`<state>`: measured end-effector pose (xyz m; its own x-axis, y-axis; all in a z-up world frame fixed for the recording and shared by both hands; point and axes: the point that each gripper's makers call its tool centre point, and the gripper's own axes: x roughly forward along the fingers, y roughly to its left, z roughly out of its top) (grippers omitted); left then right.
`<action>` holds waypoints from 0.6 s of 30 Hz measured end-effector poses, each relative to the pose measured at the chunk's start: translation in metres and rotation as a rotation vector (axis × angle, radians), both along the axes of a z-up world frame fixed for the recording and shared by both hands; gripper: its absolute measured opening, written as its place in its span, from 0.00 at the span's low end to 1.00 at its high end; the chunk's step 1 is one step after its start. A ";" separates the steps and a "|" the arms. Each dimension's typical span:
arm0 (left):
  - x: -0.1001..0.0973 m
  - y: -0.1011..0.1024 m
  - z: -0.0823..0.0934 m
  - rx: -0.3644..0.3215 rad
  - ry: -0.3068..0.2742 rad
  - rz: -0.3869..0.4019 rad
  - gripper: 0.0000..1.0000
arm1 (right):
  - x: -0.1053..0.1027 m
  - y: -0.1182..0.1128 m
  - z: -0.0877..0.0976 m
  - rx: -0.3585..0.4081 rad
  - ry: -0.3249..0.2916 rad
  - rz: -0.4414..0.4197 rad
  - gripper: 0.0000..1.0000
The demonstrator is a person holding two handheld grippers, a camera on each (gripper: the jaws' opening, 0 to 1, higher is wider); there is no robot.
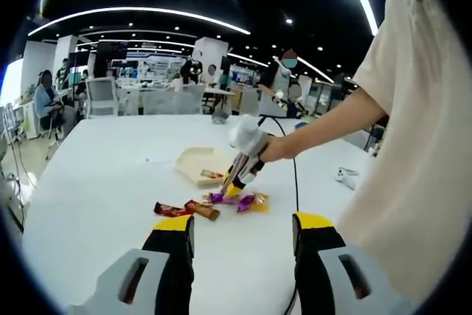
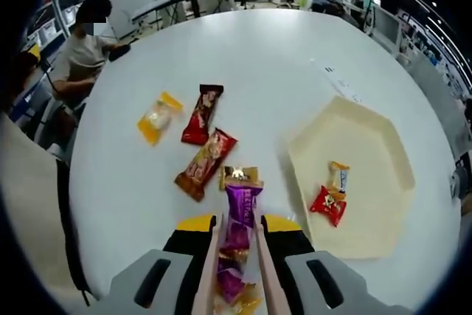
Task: Place the target food into the container with the food tongs after gripping and lifting it, then release it inside without dropping or visibly crushing the food.
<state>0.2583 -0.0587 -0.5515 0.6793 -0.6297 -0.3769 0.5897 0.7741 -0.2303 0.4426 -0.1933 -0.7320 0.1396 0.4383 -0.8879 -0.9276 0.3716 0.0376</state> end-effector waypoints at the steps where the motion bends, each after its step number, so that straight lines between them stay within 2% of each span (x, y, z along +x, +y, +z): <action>1: 0.000 0.000 0.000 -0.001 0.001 0.000 0.54 | 0.000 0.000 0.000 -0.002 -0.001 0.002 0.24; 4: 0.001 0.000 -0.001 -0.011 0.007 0.002 0.54 | -0.002 0.000 -0.004 -0.027 -0.010 0.033 0.24; 18: 0.001 0.002 -0.006 -0.015 0.025 0.013 0.59 | -0.002 0.002 -0.011 -0.031 -0.001 0.022 0.24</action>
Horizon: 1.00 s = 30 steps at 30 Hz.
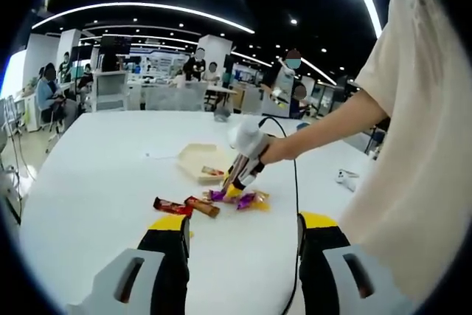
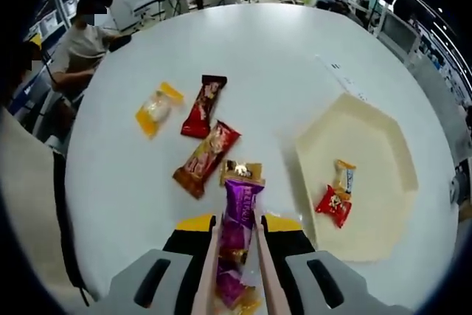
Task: Place the target food into the container with the food tongs after gripping and lifting it, then release it inside without dropping or visibly crushing the food.
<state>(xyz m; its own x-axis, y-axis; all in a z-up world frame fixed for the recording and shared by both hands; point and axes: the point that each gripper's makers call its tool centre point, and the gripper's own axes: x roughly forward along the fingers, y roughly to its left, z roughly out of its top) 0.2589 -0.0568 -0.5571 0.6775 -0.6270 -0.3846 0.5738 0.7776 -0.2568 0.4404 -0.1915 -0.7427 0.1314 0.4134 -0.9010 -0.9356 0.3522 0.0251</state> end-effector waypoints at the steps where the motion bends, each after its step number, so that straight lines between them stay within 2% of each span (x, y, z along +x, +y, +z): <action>1: 0.000 0.000 0.000 0.001 0.001 0.000 0.59 | 0.000 0.000 0.000 0.000 0.000 0.000 0.24; 30: 0.003 -0.001 -0.005 -0.018 0.025 0.002 0.66 | 0.002 0.002 -0.005 0.010 0.005 -0.062 0.24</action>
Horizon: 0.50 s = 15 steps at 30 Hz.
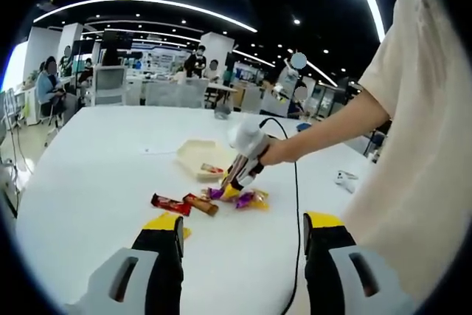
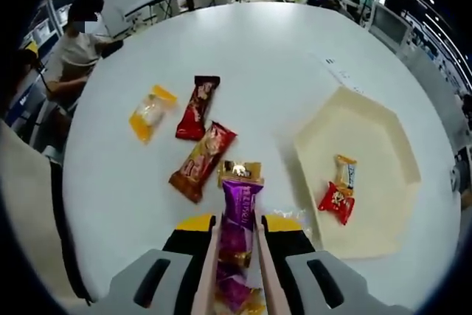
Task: Place the target food into the container with the food tongs after gripping and lifting it, then release it inside without dropping or visibly crushing the food.
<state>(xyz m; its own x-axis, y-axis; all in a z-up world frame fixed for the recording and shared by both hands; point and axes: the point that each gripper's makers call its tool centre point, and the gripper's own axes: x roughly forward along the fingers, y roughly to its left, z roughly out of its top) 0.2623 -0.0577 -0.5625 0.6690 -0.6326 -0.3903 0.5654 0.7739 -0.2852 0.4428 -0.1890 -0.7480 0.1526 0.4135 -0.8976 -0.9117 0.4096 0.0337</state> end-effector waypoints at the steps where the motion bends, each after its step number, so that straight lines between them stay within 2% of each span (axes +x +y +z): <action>1: 0.000 0.000 0.000 0.001 0.001 0.000 0.67 | 0.000 0.000 0.000 0.000 0.001 -0.001 0.24; 15: -0.006 0.000 0.001 -0.004 0.007 0.007 0.67 | -0.004 0.001 0.002 0.000 0.022 -0.004 0.25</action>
